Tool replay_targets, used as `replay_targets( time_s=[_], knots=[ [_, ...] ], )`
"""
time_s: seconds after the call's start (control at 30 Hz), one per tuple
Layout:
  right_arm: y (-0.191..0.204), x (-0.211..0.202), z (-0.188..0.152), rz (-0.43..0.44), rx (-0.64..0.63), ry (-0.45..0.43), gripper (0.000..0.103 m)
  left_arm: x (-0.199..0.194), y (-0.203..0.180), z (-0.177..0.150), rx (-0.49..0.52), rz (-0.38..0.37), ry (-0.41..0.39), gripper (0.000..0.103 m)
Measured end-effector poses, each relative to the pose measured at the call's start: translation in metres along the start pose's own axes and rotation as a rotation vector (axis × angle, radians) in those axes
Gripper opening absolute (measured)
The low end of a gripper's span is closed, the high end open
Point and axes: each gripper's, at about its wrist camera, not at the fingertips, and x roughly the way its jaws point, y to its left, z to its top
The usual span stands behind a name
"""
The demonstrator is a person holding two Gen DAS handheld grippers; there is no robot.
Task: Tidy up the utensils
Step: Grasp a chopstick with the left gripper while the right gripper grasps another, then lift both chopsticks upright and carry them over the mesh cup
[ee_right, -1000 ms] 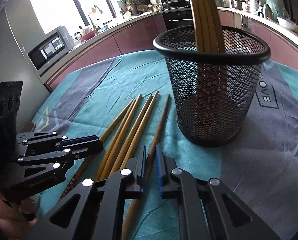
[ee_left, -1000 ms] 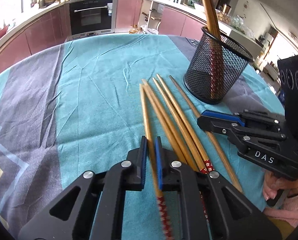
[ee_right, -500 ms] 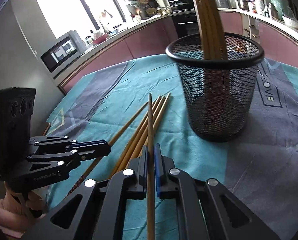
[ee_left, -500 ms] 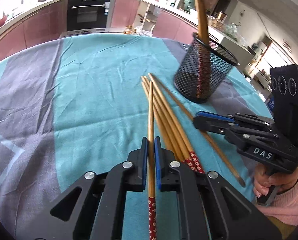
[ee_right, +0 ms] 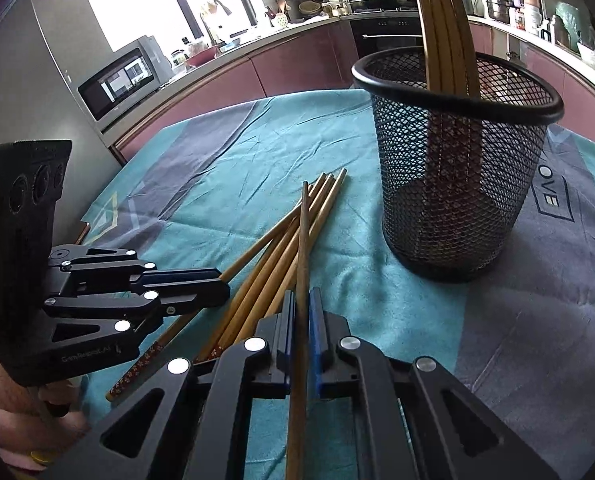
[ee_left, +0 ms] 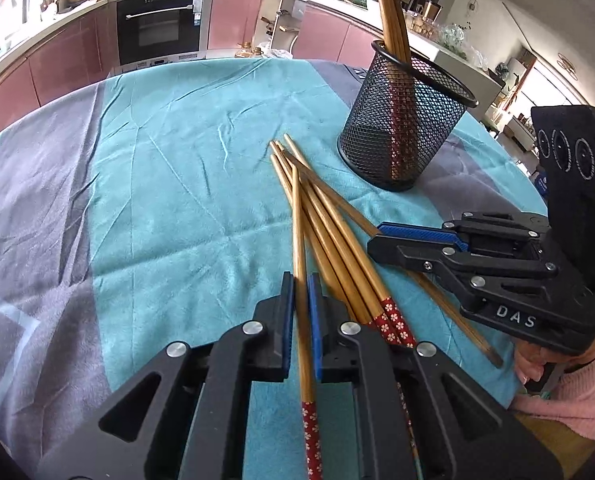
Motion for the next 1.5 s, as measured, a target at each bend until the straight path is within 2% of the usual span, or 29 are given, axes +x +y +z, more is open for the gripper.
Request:
replay_targets(
  time_s=[0.13, 0.3, 0.53, 0.87, 1.1, 1.5],
  knots=[
    [-0.002, -0.012, 0.003, 0.005, -0.001, -0.039, 0.006, -0.001, -0.001, 0.004, -0.005, 0.008, -0.011, 0.007],
    [-0.002, -0.037, 0.008, 0.016, -0.021, -0.104, 0.006, -0.017, -0.004, 0.008, 0.002, -0.020, -0.047, 0.007],
    [-0.008, -0.078, 0.019, 0.012, -0.022, -0.212, 0.006, -0.058, -0.010, 0.021, 0.013, -0.096, -0.130, 0.007],
    [-0.019, -0.116, 0.031, 0.006, -0.014, -0.320, 0.006, -0.111, -0.021, 0.040, 0.049, -0.184, -0.241, 0.007],
    [-0.019, -0.132, 0.043, 0.005, -0.034, -0.374, 0.006, -0.127, -0.026, 0.057, 0.051, -0.186, -0.300, 0.007],
    [-0.019, -0.173, 0.078, -0.034, -0.096, -0.489, 0.006, -0.152, -0.049, 0.112, 0.067, -0.192, -0.413, 0.007]
  ],
)
